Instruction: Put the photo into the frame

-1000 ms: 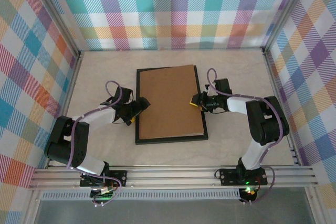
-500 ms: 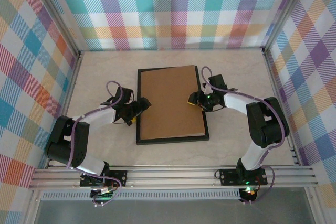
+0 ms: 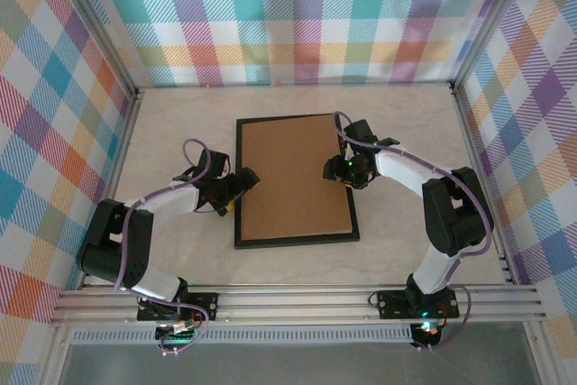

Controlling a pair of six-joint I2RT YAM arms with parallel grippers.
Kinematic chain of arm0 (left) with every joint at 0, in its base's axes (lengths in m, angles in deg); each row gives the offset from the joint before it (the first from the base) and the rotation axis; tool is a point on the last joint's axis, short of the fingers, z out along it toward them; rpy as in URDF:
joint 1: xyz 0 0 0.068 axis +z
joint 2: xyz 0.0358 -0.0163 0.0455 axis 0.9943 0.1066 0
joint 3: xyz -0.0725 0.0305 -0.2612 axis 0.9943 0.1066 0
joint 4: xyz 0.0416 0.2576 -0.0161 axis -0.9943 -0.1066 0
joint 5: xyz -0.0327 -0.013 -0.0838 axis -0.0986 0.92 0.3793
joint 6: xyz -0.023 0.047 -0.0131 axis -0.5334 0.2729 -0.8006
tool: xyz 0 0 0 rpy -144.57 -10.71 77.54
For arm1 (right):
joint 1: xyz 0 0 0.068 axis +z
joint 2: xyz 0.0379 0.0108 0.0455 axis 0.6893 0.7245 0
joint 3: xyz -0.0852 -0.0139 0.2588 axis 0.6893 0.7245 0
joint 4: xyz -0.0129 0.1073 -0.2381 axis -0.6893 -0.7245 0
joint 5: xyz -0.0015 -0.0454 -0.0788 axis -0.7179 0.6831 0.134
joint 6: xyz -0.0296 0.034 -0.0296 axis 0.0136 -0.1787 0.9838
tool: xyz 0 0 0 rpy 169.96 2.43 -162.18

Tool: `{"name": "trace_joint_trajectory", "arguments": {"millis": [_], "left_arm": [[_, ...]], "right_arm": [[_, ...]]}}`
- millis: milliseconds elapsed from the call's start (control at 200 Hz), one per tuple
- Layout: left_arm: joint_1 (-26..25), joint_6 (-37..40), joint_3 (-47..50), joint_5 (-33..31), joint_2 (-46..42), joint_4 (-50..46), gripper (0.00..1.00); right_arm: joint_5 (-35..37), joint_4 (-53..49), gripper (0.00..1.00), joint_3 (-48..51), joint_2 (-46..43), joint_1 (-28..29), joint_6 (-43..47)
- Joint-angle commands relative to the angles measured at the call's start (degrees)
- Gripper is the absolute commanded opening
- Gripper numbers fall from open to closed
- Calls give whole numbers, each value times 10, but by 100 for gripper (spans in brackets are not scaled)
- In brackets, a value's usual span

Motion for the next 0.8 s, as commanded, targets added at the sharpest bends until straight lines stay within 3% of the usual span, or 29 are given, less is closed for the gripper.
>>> {"name": "trace_joint_trajectory", "arguments": {"millis": [0, 350, 795], "left_arm": [[-9, 2, -12, 15, -14, -7, 99], [-9, 17, -17, -6, -27, -32, 99], [13, 52, -31, -34, -37, -69, 99]], "right_arm": [[50, -47, 64, -32, -3, 10, 24], [152, -120, 70, -75, -32, 10, 69], [68, -145, 71, 69, -115, 28, 68]]}}
